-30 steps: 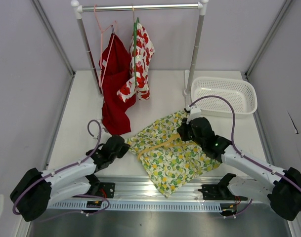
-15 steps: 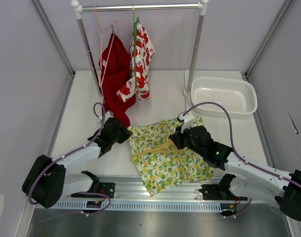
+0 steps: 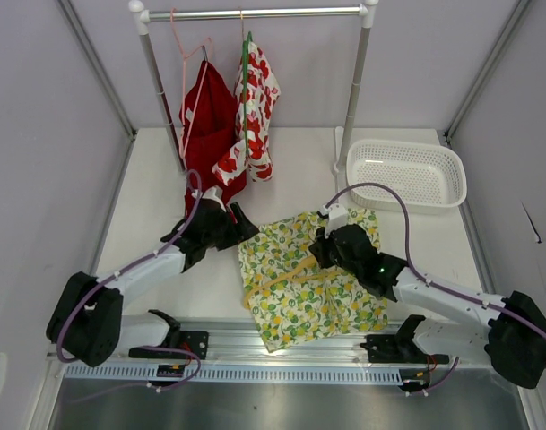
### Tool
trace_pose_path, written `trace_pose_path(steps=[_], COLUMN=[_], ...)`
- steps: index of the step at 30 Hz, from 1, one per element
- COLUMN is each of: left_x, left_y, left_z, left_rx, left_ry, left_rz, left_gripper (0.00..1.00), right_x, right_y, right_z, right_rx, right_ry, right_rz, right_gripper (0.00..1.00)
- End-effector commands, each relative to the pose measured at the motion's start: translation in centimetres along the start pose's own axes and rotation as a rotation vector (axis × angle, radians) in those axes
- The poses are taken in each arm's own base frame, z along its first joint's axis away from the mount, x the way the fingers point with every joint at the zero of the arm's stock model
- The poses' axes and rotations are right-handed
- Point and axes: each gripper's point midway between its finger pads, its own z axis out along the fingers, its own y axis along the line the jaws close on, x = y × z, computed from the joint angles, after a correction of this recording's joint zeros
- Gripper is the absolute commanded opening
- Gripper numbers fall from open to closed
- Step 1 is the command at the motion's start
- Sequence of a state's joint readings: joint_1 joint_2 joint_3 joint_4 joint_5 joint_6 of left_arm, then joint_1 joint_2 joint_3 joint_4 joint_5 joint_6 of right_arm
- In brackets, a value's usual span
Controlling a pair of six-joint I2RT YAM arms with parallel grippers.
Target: Place the skirt on the hanger
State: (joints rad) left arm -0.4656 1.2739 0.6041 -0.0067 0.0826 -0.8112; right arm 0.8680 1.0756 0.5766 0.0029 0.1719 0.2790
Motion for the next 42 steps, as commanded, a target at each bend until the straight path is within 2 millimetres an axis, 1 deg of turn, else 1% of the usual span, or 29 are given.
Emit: trace_pose_path(steps=[1,2,3,4,5,6,7,8,9,11,12,13,14,15,16,19,21,22,23,27,29,30,31,32,33,36,39,42], left_x=[-1.2,-1.8,-1.9,-1.6,-1.9,-1.5,-0.9,-0.9,-0.8,0.5,0.7,2.1,3.5,4.3,6.6,9.4,10.8,11.3,11.8,13.1,14.2,14.9,15.2,15.7,16.5,17.8,18.8,19.5], left_y=[-1.6,-2.1,-2.1,-1.5,-1.8,-1.5,-0.4,-0.1,0.1,1.2,0.8,1.5,1.0,0.9,1.0,1.8,3.4,3.3,3.6,3.7,3.7,3.5,3.3,3.4,3.1,2.3,2.4,2.6], left_z=[-2.4,-3.4,-3.9,-4.4,-5.4,-5.7,-6.2,-6.6,-7.6,-8.1,-8.8,-8.7,-8.9,-9.2,-9.2,-9.4,-9.1,-9.3,-9.2,-9.2,-9.1,-9.2,-9.1,-9.0,-9.2,-9.5,-10.0,-10.0], left_rx=[0.071,0.085,0.085,0.063,0.074,0.067,0.026,0.015,0.024,0.011,0.046,0.046,0.07,0.08,0.085,0.047,-0.003,0.012,0.01,0.003,0.008,0.013,0.017,0.004,0.008,0.023,0.007,-0.006], left_ry=[-0.032,-0.061,-0.069,-0.057,-0.076,-0.07,-0.056,-0.064,-0.088,-0.069,-0.073,-0.041,-0.006,0.005,0.06,0.102,0.12,0.125,0.133,0.151,0.182,0.201,0.208,0.225,0.247,0.28,0.303,0.319], left_rz=[0.1,0.112,0.123,0.136,0.14,0.144,0.143,0.14,0.136,0.127,0.117,0.109,0.122,0.111,0.137,0.13,0.095,0.087,0.075,0.014,0.023,0.013,0.007,0.006,-0.006,-0.033,-0.044,-0.053], left_gripper=[0.77,0.79,0.8,0.8,0.8,0.8,0.8,0.79,0.8,0.8,0.8,0.79,0.79,0.79,0.79,0.79,0.8,0.8,0.8,0.8,0.79,0.79,0.78,0.78,0.77,0.75,0.74,0.73], right_x=[-2.4,-2.7,-3.2,-3.3,-3.7,-4.2,-4.5,-4.8,-5.2,-5.8,-6.1,-6.4,-6.6,-6.8,-7.0,-7.4,-7.5,-7.5,-7.5,-7.7,-7.8,-7.8,-7.9,-7.9,-7.9,-7.9,-8.0,-7.9], right_y=[-0.4,-0.5,-0.7,-0.8,-1.3,-1.5,-1.6,-1.9,-1.9,-2.2,-2.2,-2.2,-2.2,-2.2,-2.2,-2.2,-2.2,-2.2,-2.2,-2.2,-2.2,-2.2,-2.3,-2.2,-2.2,-2.2,-2.2,-2.1], right_z=[1.0,1.2,1.6,1.9,2.1,2.6,2.9,3.1,3.3,3.9,4.1,4.5,4.7,4.9,5.3,5.7,6.1,6.2,6.3,6.5,6.6,6.7,6.7,6.7,6.8,6.9,6.9,7.0], right_rx=[0.014,0.017,0.025,0.032,0.046,0.051,0.055,0.06,0.058,0.056,0.054,0.056,0.053,0.055,0.059,0.06,0.06,0.061,0.06,0.063,0.064,0.064,0.065,0.061,0.061,0.059,0.059,0.056], right_ry=[-0.073,-0.077,-0.082,-0.081,-0.084,-0.085,-0.088,-0.093,-0.103,-0.108,-0.113,-0.113,-0.114,-0.116,-0.114,-0.115,-0.115,-0.112,-0.11,-0.111,-0.112,-0.112,-0.115,-0.114,-0.113,-0.114,-0.115,-0.114], right_rz=[0.041,0.046,0.052,0.056,0.067,0.072,0.075,0.077,0.079,0.088,0.093,0.094,0.094,0.092,0.09,0.09,0.092,0.092,0.092,0.092,0.095,0.095,0.099,0.098,0.1,0.103,0.103,0.104], right_gripper=[0.0,0.0,0.0,0.0,0.0,0.0,0.0,0.0,0.0,0.0,0.0,0.0,0.0,0.0,0.0,0.0,0.0,0.0,0.0,0.0,0.0,0.0,0.0,0.0,0.0,0.0,0.0,0.0])
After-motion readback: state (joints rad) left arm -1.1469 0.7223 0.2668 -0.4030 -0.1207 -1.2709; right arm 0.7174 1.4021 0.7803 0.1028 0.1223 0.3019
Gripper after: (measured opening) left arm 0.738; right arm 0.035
